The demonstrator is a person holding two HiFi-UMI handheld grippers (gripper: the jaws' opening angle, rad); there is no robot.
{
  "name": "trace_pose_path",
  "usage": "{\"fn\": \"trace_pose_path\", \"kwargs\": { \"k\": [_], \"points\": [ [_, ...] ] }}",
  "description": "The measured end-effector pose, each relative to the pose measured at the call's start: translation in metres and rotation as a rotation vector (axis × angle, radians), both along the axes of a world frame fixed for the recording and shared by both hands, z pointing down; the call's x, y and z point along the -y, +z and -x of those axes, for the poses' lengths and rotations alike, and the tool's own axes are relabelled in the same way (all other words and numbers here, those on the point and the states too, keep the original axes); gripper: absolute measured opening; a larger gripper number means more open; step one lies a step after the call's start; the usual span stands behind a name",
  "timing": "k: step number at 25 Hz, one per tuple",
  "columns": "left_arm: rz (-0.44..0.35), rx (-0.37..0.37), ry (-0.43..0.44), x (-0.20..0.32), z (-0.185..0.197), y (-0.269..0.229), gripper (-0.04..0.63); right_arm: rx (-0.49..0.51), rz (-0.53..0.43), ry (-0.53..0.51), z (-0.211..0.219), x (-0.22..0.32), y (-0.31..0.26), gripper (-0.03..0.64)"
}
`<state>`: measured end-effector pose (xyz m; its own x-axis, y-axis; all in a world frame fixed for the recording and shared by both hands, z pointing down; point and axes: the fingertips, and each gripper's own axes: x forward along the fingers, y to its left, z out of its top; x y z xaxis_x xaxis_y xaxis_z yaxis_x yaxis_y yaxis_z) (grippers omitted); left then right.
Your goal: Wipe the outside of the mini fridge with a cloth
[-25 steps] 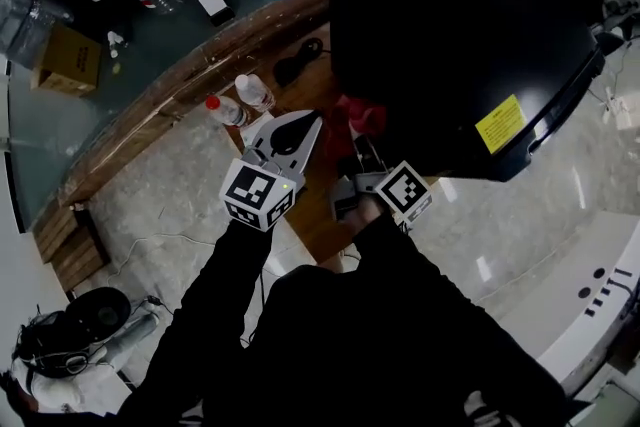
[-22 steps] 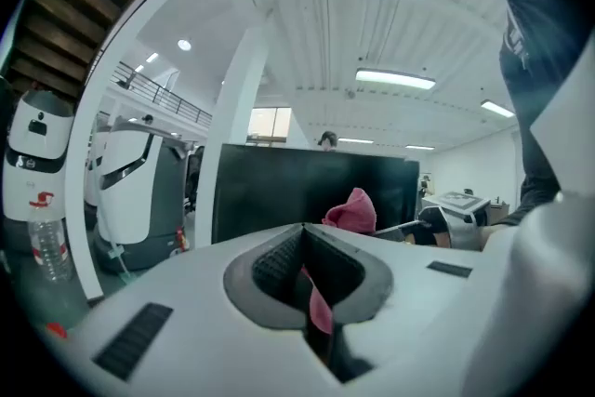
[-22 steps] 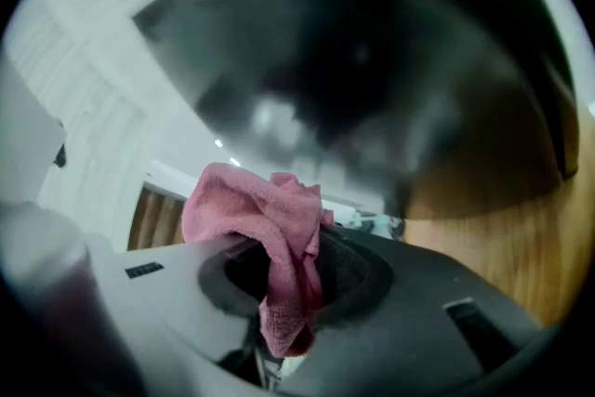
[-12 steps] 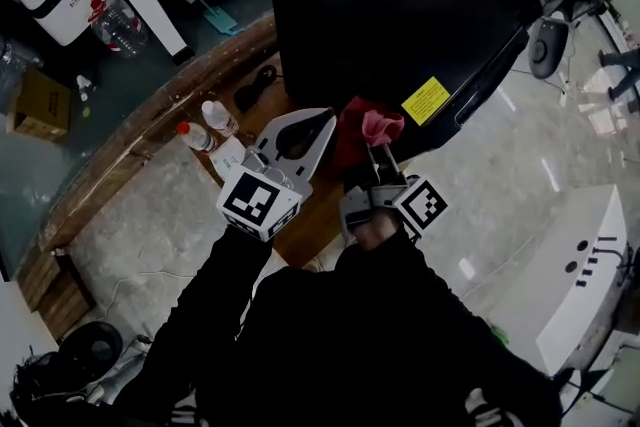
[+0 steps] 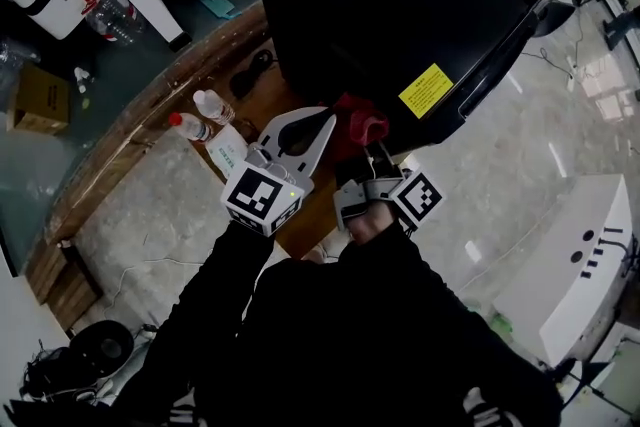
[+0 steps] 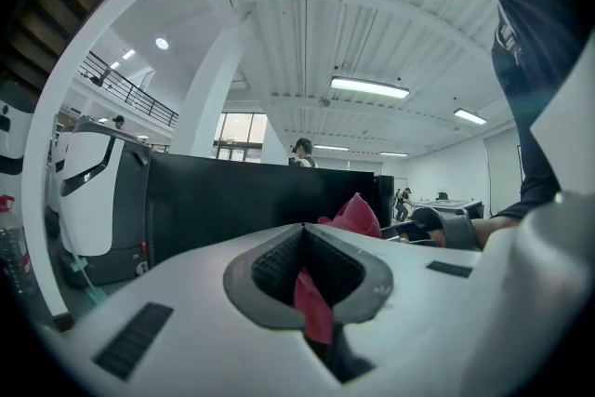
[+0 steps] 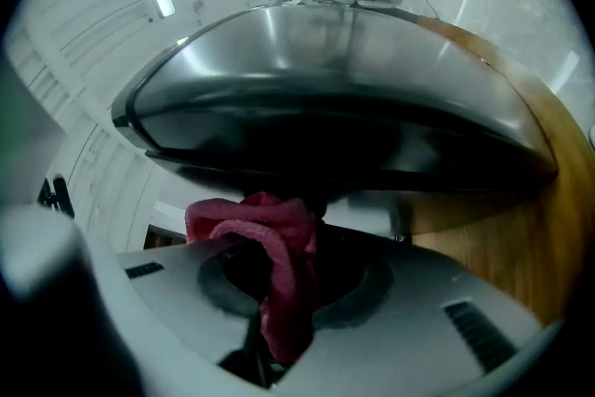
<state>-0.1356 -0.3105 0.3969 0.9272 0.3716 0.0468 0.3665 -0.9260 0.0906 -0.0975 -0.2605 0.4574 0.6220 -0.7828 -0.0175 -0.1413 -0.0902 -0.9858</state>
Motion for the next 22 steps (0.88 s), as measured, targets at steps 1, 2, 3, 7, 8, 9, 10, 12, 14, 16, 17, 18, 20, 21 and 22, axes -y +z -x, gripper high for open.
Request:
{"fn": "trace_pose_path", "kwargs": {
  "k": [1, 2, 3, 7, 8, 9, 10, 12, 14, 16, 17, 18, 20, 21, 22],
  "points": [
    [-0.001, 0.008, 0.0, 0.0, 0.0, 0.004, 0.005, 0.01, 0.006, 0.001, 0.0, 0.0, 0.005, 0.097],
    [-0.002, 0.017, 0.0, 0.0, 0.001, 0.009, 0.005, 0.017, 0.015, 0.001, 0.001, 0.001, 0.01, 0.097],
    [-0.002, 0.027, -0.001, 0.0, 0.001, 0.013, 0.005, 0.022, 0.024, 0.0, 0.001, 0.001, 0.015, 0.097],
    [0.015, 0.066, -0.014, 0.002, 0.001, 0.035, 0.005, 0.049, 0.052, 0.0, 0.0, -0.001, 0.037, 0.097],
    [0.02, 0.071, -0.017, 0.001, 0.0, 0.042, 0.005, 0.06, 0.061, 0.002, -0.001, -0.003, 0.045, 0.097],
    [0.026, 0.073, -0.021, 0.0, -0.001, 0.048, 0.005, 0.067, 0.073, 0.003, -0.002, -0.005, 0.052, 0.097],
    [0.031, 0.074, -0.026, 0.001, -0.003, 0.055, 0.005, 0.072, 0.089, 0.003, -0.003, -0.007, 0.06, 0.097],
    [0.035, 0.084, -0.038, 0.003, -0.006, 0.071, 0.005, 0.084, 0.117, 0.002, -0.004, -0.007, 0.077, 0.097],
    [0.033, 0.11, -0.045, 0.004, -0.006, 0.095, 0.005, 0.107, 0.143, 0.003, -0.004, -0.007, 0.097, 0.097],
    [0.034, 0.147, -0.043, 0.004, -0.006, 0.123, 0.005, 0.134, 0.158, 0.006, -0.004, -0.006, 0.119, 0.097],
    [0.04, 0.168, -0.041, 0.003, -0.006, 0.137, 0.005, 0.148, 0.149, 0.007, -0.004, -0.003, 0.129, 0.097],
    [0.05, 0.187, -0.037, 0.003, -0.006, 0.152, 0.005, 0.159, 0.135, 0.007, -0.005, 0.0, 0.138, 0.097],
    [0.046, 0.218, -0.027, 0.001, -0.008, 0.179, 0.005, 0.183, 0.143, 0.001, -0.006, 0.002, 0.161, 0.095],
    [0.031, 0.232, -0.021, -0.001, -0.009, 0.192, 0.005, 0.195, 0.162, -0.001, -0.006, 0.002, 0.174, 0.097],
    [0.022, 0.246, -0.015, -0.002, -0.01, 0.204, 0.005, 0.201, 0.172, -0.002, -0.006, 0.002, 0.185, 0.097]
  ]
}}
